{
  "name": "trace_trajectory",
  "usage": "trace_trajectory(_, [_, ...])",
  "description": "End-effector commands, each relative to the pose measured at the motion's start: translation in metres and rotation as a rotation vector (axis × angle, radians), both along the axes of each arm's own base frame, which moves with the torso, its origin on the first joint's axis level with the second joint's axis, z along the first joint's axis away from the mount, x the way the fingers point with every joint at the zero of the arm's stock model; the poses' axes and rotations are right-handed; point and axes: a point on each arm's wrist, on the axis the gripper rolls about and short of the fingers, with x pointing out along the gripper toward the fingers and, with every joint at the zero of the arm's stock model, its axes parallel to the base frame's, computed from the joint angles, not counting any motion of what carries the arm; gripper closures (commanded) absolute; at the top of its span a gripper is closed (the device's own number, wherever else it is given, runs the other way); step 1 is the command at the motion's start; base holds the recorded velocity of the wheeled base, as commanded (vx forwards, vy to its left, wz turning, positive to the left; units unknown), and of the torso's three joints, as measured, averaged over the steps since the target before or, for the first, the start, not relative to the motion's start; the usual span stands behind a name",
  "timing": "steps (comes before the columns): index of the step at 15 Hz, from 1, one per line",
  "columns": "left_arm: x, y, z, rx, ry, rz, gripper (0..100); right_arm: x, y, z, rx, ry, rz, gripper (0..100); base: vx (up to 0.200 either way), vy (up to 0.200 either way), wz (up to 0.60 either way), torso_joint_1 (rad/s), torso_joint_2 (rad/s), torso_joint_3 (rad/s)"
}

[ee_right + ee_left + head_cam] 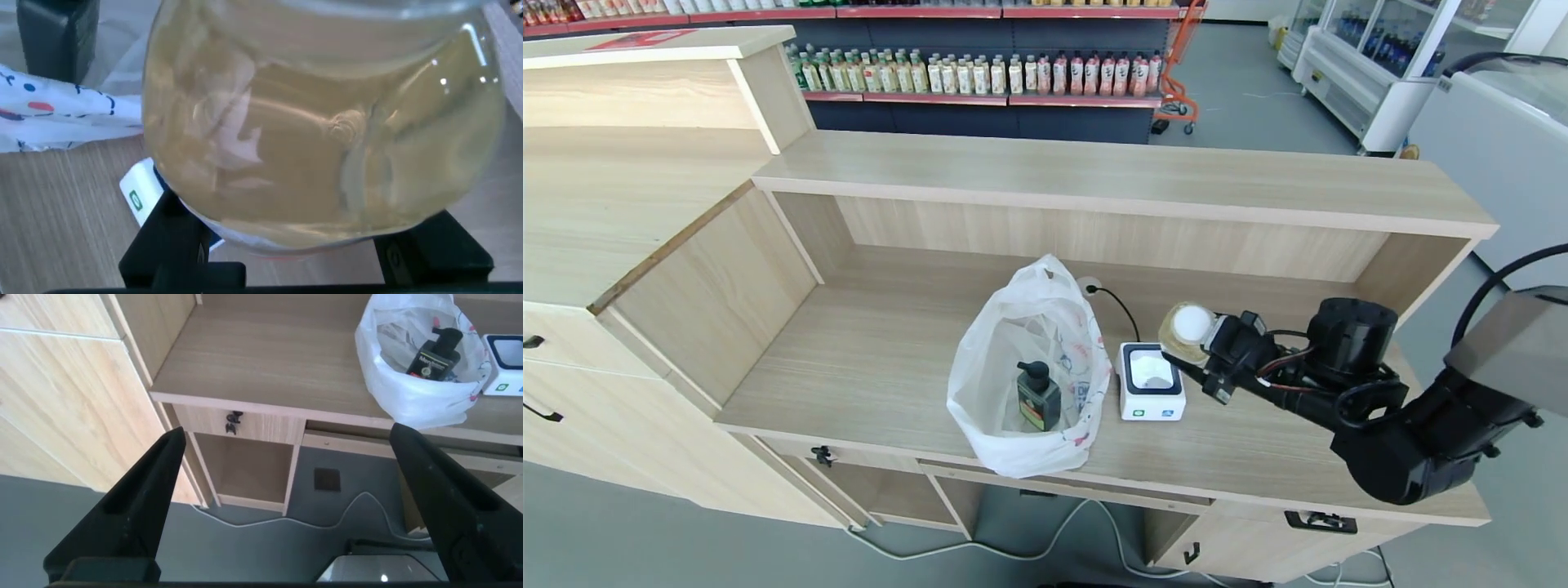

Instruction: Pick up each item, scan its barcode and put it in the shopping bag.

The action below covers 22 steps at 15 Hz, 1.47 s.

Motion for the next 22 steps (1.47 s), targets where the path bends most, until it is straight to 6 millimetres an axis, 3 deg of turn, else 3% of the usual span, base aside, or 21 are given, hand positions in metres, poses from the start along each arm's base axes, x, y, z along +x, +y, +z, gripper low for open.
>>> trace_trajectory(1, [0.000, 0.000, 0.000, 0.000, -0.002, 0.000, 0, 0.005, -0.002, -0.017, -0.015, 0.030, 0.014, 100, 0.000, 0.000, 0.00, 0.000, 0.00, 0.000])
trace_trajectory(6, [0.000, 0.000, 0.000, 0.000, -0.002, 0.000, 0, 0.018, -0.005, -0.032, -0.001, 0.000, 0.095, 100, 0.000, 0.000, 0.00, 0.000, 0.00, 0.000])
trace_trajectory(11, [0.000, 0.000, 0.000, 0.000, 0.000, -0.001, 0, 0.045, 0.002, -0.033, 0.024, -0.061, 0.185, 100, 0.000, 0.000, 0.00, 0.000, 0.00, 0.000])
trace_trajectory(22, [0.000, 0.000, 0.000, 0.000, -0.002, 0.000, 0, 0.079, -0.004, -0.057, 0.027, -0.088, 0.249, 100, 0.000, 0.000, 0.00, 0.000, 0.00, 0.000])
